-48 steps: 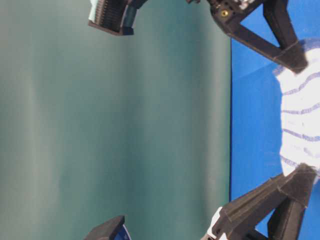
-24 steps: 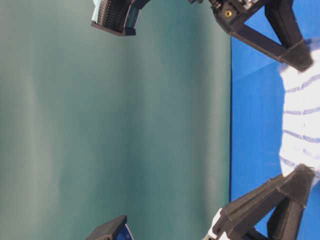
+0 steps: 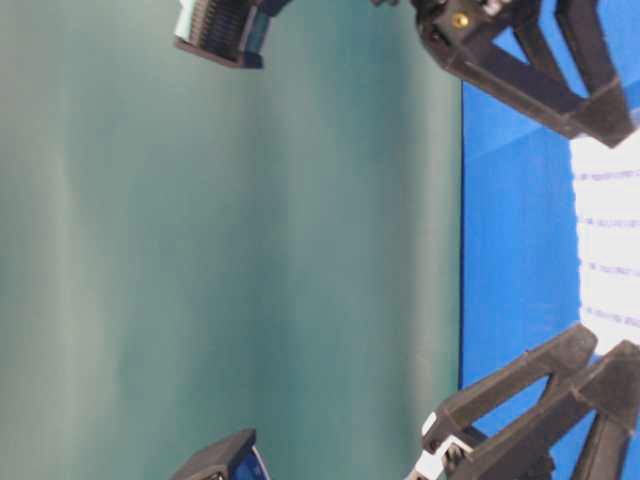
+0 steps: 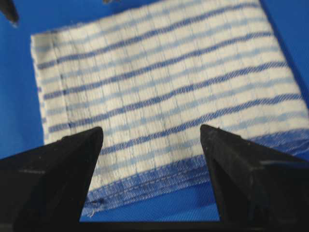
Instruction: Fold the blue towel.
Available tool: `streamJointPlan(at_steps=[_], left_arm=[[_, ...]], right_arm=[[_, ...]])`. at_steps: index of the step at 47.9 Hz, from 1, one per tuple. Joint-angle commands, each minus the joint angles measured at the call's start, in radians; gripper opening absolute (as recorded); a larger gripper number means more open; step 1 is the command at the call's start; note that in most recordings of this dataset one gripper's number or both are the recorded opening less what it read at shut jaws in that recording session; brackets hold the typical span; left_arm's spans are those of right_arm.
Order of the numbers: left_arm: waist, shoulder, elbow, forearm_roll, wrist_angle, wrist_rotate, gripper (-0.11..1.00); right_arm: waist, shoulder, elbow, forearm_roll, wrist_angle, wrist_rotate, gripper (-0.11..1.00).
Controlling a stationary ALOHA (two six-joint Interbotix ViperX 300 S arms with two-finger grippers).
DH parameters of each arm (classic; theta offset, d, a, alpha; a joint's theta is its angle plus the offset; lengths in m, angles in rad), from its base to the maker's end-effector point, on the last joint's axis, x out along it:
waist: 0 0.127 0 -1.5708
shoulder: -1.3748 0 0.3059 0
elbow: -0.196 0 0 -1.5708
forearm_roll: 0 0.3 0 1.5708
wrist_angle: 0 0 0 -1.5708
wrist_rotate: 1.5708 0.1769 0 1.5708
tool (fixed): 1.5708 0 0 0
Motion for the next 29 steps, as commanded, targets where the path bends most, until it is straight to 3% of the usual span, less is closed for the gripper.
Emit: streamJointPlan(at_steps=[1, 15, 29], left_arm=[[-0.002, -0.063, -0.009, 0.005, 0.028, 0.005, 0.75], [0.002, -0.256, 0.011, 0.014, 0.163, 0.046, 0.75], [0.005, -0.485, 0.107, 0.014, 0.175, 0.123, 0.76]], right_arm=[[0.002, -0.067, 0.003, -0.003, -0.009, -0.020, 0.85], [0.000, -0.290, 0.075, -0.003, -0.005, -0.149, 0.85], [-0.003, -0.568, 0.192, -0.003, 0.002, -0.262, 0.85]])
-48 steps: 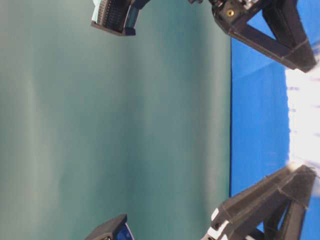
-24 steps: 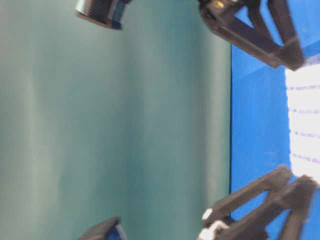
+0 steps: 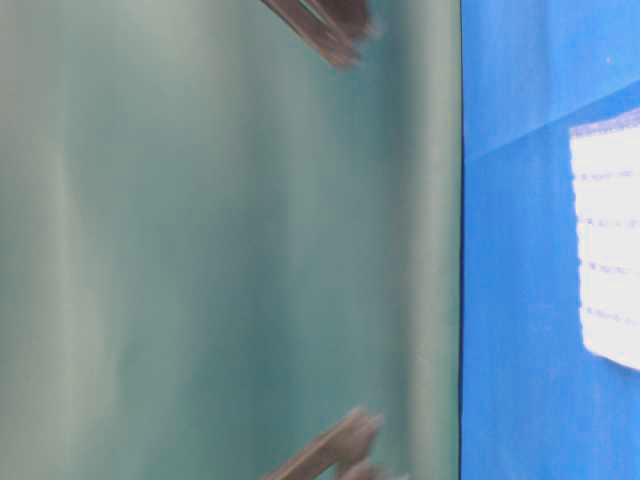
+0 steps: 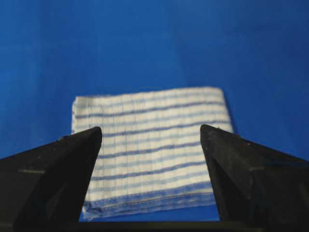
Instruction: Fold the blue towel.
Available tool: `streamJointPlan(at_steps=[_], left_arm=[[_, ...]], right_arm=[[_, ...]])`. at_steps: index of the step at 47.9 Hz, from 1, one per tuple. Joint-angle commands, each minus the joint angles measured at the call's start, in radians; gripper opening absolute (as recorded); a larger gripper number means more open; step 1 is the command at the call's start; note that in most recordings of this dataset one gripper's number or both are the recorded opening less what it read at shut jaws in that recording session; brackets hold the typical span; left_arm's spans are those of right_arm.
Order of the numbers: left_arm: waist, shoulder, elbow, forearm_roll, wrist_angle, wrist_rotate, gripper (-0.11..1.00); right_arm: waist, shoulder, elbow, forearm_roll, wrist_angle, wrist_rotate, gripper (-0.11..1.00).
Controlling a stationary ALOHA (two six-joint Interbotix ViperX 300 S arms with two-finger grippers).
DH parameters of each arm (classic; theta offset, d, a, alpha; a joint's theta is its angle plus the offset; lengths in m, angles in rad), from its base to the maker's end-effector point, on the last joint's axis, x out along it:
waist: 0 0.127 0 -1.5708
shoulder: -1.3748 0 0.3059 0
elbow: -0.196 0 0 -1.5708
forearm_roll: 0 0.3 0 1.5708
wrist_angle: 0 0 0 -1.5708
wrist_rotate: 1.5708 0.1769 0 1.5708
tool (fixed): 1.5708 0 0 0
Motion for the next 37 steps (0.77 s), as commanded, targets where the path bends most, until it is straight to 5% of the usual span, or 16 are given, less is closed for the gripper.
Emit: streamJointPlan(at_steps=[1, 16, 37], left_arm=[[0.008, -0.077, 0.021, 0.003, -0.006, 0.014, 0.75], [0.029, -0.304, 0.161, 0.003, -0.021, 0.028, 0.75], [0.031, -0.578, 0.367, 0.005, -0.025, 0.028, 0.75]], right_arm=[[-0.002, -0.098, 0.020, -0.002, 0.003, -0.020, 0.85], [-0.002, -0.377, 0.110, -0.002, 0.097, -0.146, 0.84], [-0.002, -0.488, 0.262, -0.005, 0.048, -0.169, 0.84]])
